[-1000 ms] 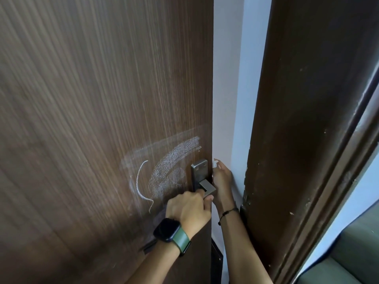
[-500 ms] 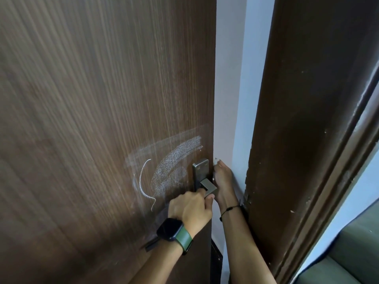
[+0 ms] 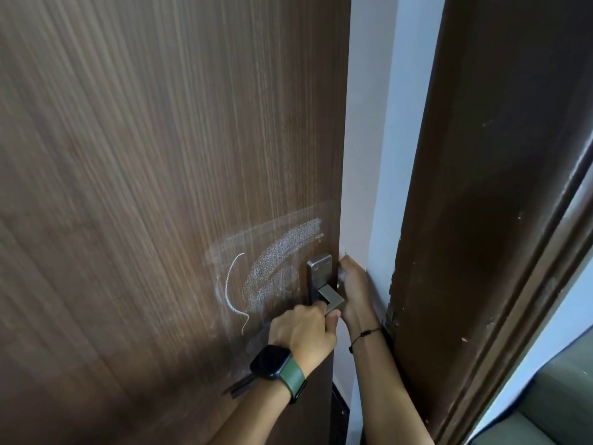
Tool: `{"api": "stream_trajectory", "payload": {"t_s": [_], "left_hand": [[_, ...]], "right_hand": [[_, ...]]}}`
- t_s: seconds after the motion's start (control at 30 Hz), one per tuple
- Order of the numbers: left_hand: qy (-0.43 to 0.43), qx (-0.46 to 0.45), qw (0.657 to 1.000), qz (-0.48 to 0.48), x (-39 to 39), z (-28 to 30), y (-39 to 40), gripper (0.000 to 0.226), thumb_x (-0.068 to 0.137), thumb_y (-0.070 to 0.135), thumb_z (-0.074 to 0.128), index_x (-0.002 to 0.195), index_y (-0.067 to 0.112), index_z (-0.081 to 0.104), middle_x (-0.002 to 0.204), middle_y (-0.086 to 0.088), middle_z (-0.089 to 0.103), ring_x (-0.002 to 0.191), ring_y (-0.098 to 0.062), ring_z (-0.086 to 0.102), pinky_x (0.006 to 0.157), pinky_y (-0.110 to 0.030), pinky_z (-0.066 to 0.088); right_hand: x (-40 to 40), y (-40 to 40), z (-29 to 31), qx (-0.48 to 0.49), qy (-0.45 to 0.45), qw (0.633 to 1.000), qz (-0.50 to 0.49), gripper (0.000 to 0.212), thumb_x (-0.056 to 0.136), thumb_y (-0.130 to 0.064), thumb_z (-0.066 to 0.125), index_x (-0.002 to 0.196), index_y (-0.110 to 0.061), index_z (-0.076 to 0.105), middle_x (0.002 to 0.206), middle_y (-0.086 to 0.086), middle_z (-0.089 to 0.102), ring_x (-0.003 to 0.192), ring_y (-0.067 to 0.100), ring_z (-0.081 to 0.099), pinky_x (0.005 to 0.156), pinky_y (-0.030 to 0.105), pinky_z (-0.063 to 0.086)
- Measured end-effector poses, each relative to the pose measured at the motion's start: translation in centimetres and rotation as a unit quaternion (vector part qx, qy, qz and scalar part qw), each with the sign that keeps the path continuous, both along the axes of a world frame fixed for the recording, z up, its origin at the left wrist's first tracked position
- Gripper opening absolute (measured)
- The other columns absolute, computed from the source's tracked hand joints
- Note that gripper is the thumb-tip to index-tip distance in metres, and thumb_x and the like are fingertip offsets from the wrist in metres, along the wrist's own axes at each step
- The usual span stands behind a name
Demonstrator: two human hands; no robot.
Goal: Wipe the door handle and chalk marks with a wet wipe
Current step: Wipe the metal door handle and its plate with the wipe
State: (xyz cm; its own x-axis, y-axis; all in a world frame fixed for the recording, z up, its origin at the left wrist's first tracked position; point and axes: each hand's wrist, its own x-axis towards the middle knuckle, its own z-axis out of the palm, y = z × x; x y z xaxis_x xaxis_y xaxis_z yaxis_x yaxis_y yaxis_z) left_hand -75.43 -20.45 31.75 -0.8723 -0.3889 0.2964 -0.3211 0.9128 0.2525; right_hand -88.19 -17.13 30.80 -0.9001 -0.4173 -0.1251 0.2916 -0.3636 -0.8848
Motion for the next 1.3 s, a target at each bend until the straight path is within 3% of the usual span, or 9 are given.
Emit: {"api": "stream_trajectory", "payload": {"t_s": [0.2, 0.4, 0.57, 0.73, 0.93, 1.03, 1.17, 1.27, 1.3], "left_hand": [[-0.022, 0.022, 1.000, -0.003, -0.2, 0.3, -0.1, 0.034, 0.090, 0.047, 0.034, 0.088, 0.020, 0.054, 0.093, -0.010, 0.069, 0.085, -0.034, 0.064, 0.059, -0.032, 0.035], [-0.027, 0.017, 0.999, -0.006, -0.2, 0.4, 0.1, 0.034, 0.089, 0.048, 0.034, 0.087, 0.021, 0.054, 0.092, -0.009, 0.069, 0.084, -0.033, 0.064, 0.058, -0.031, 0.035], [-0.029, 0.021, 0.999, -0.006, -0.2, 0.4, 0.3, 0.036, 0.090, 0.049, 0.032, 0.094, 0.021, 0.054, 0.096, -0.010, 0.068, 0.088, -0.034, 0.063, 0.062, -0.033, 0.037], [-0.029, 0.027, 0.999, -0.008, 0.0, 0.6, 0.5, 0.035, 0.089, 0.047, 0.033, 0.092, 0.020, 0.055, 0.094, -0.010, 0.068, 0.085, -0.033, 0.064, 0.060, -0.031, 0.036], [-0.024, 0.022, 0.999, -0.016, 0.2, 0.5, 0.8, 0.035, 0.089, 0.048, 0.033, 0.090, 0.020, 0.054, 0.093, -0.010, 0.068, 0.084, -0.033, 0.064, 0.059, -0.031, 0.036], [-0.017, 0.017, 1.000, -0.016, 0.3, 0.5, 0.9, 0.034, 0.089, 0.047, 0.033, 0.090, 0.020, 0.055, 0.093, -0.011, 0.068, 0.085, -0.034, 0.064, 0.059, -0.032, 0.035], [-0.014, 0.020, 1.000, -0.014, 0.4, 0.3, 1.2, 0.034, 0.088, 0.047, 0.034, 0.090, 0.020, 0.055, 0.093, -0.011, 0.069, 0.085, -0.034, 0.064, 0.061, -0.032, 0.037], [-0.002, 0.007, 1.000, -0.011, 0.5, 0.1, 1.4, 0.033, 0.088, 0.046, 0.034, 0.090, 0.020, 0.053, 0.092, -0.011, 0.070, 0.084, -0.035, 0.065, 0.060, -0.033, 0.037], [0.004, 0.000, 1.000, -0.011, 0.6, 0.1, 1.5, 0.032, 0.088, 0.045, 0.034, 0.089, 0.019, 0.053, 0.091, -0.012, 0.070, 0.083, -0.036, 0.065, 0.059, -0.033, 0.037]], "right_hand": [[0.0, 0.5, 0.3, -0.006, 0.006, 1.000, 0.025, 0.029, 0.092, 0.002, 0.040, 0.090, -0.015, 0.063, 0.079, 0.007, 0.067, 0.057, 0.011, 0.066, 0.043, 0.016, 0.046], [0.2, 0.1, 0.6, 0.077, 0.034, 0.996, -0.038, 0.031, 0.096, -0.008, 0.040, 0.075, -0.017, 0.062, 0.074, 0.002, 0.064, 0.063, 0.014, 0.059, 0.041, 0.012, 0.043], [0.7, 0.8, 0.5, 0.007, 0.009, 1.000, 0.025, 0.026, 0.096, -0.029, 0.046, 0.097, -0.011, 0.065, 0.093, 0.010, 0.069, 0.085, 0.023, 0.064, 0.068, 0.030, 0.051], [0.6, 1.0, 1.3, -0.009, 0.016, 0.999, 0.030, 0.027, 0.090, -0.012, 0.051, 0.070, -0.014, 0.069, 0.066, 0.001, 0.070, 0.060, 0.013, 0.066, 0.050, 0.018, 0.050], [0.5, 0.8, 1.6, 0.041, -0.012, 0.999, -0.003, 0.020, 0.092, -0.017, 0.050, 0.082, -0.009, 0.066, 0.082, 0.010, 0.067, 0.077, 0.024, 0.063, 0.068, 0.031, 0.050], [1.1, 1.1, 1.3, 0.103, 0.025, 0.992, -0.068, 0.030, 0.095, -0.019, 0.044, 0.069, -0.013, 0.058, 0.072, 0.006, 0.058, 0.064, 0.016, 0.055, 0.055, 0.022, 0.045], [3.5, 2.5, 0.1, 0.055, -0.002, 0.992, -0.111, 0.026, 0.097, -0.016, 0.043, 0.117, -0.008, 0.057, 0.111, 0.010, 0.059, 0.098, 0.023, 0.058, 0.080, 0.034, 0.050], [6.9, 3.6, -0.7, 0.000, -0.030, 0.988, -0.152, 0.025, 0.100, -0.018, 0.037, 0.114, -0.013, 0.057, 0.105, 0.007, 0.059, 0.090, 0.020, 0.058, 0.069, 0.024, 0.050], [8.3, 3.7, -0.9, -0.006, -0.018, 0.988, -0.150, 0.028, 0.100, -0.018, 0.034, 0.110, -0.011, 0.060, 0.103, 0.009, 0.061, 0.093, 0.022, 0.058, 0.075, 0.023, 0.051]]}}
